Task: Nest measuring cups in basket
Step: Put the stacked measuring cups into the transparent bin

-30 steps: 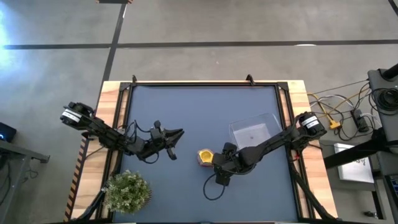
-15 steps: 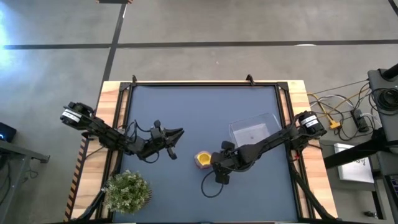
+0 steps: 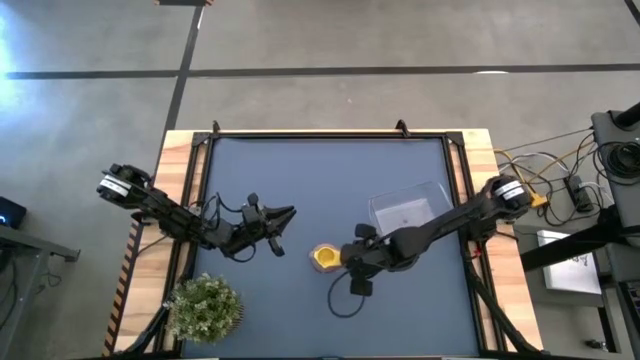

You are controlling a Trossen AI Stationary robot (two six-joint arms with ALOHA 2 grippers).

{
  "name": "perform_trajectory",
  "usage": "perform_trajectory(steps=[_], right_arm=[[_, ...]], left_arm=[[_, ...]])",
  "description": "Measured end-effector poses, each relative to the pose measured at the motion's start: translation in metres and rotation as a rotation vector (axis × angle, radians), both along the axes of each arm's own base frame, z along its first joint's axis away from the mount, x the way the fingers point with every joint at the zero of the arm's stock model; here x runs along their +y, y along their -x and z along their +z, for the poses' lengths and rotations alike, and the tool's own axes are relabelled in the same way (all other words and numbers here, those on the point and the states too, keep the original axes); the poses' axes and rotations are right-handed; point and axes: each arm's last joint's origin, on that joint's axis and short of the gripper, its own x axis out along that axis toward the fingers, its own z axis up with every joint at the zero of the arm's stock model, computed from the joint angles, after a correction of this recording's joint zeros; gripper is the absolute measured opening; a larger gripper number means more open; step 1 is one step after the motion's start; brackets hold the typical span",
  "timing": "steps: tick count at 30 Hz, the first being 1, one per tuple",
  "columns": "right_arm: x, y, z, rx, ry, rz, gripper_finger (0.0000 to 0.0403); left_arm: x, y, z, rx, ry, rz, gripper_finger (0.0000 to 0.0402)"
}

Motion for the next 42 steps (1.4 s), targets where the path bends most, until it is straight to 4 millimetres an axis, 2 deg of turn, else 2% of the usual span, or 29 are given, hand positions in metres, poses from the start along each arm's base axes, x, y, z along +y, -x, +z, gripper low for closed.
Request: perform_trajectory(steps=[7, 15, 20, 23, 27, 31, 42], right_arm=[[-0.014, 0.037, 0.04, -0.093, -0.023, 0.024, 0.0134], [-0.044, 0.104, 0.07, -0.107, 0.075, -0.048, 0.0134], [-0.061, 0.138, 0.082, -0.059, 0.104, -0.082, 0.0134], [-0.074, 0.157, 0.083, 0.05, 0.164, -0.163, 0.0134], [-0.084, 0.172, 0.084, 0.122, 0.167, -0.232, 0.0134], [-0.086, 0.173, 0.076, 0.164, 0.112, -0.231, 0.0134], [-0.097, 0.174, 0.038, 0.335, 0.083, -0.238, 0.0134]], left_arm=[[0.0, 0.0, 0.0, -0.002, 0.003, 0.0, 0.0036], [0.0, 0.0, 0.0, -0.003, 0.004, 0.0, 0.0036], [0.001, 0.0, 0.0, -0.003, 0.004, 0.002, 0.0036], [0.001, 0.0, 0.0, -0.003, 0.004, 0.003, 0.0036], [0.002, 0.0, 0.0, -0.003, 0.004, 0.006, 0.0036], [0.002, -0.001, 0.0, -0.004, 0.006, 0.007, 0.0036], [0.002, 0.0, 0.0, -0.005, 0.008, 0.006, 0.0036]])
